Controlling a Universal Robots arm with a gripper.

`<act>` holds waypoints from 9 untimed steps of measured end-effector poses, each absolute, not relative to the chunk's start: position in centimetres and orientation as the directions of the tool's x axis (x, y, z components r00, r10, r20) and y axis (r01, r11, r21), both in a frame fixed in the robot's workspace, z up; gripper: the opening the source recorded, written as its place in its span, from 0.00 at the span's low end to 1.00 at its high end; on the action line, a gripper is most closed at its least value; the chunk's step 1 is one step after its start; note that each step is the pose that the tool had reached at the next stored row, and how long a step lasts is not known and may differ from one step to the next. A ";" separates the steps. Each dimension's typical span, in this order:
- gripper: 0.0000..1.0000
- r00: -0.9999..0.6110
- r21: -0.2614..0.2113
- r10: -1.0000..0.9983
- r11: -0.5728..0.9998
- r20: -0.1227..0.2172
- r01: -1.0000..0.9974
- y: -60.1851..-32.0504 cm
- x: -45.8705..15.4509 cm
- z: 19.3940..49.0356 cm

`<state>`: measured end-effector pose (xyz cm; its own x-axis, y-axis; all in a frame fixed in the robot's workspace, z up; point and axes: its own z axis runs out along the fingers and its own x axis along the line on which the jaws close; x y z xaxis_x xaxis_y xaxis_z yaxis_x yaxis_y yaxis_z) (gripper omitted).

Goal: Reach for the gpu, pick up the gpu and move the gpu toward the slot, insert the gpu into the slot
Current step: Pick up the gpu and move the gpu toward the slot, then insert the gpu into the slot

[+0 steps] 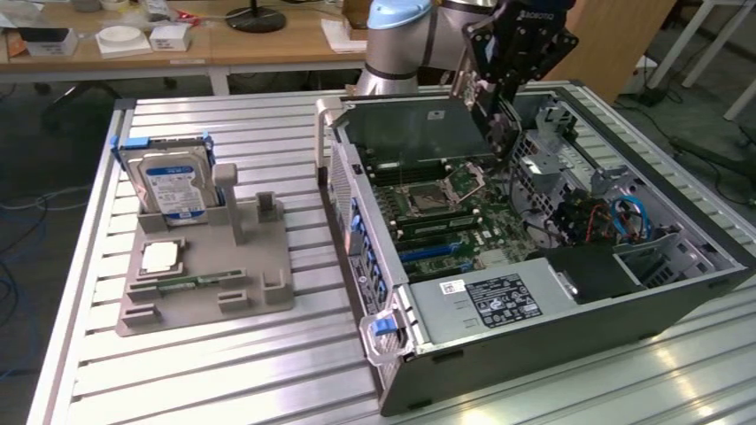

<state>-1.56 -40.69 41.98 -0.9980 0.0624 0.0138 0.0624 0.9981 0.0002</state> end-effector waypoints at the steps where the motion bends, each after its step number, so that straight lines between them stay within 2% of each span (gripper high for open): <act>1: 0.26 -0.998 0.001 0.063 0.998 0.008 0.063 -40.7 -1.5 42.0; 4: 0.26 -0.998 0.002 0.062 0.998 -0.010 0.062 -40.7 -1.5 42.0; 9: 0.26 -0.998 0.002 0.062 0.998 -0.010 0.062 -40.7 -1.5 42.0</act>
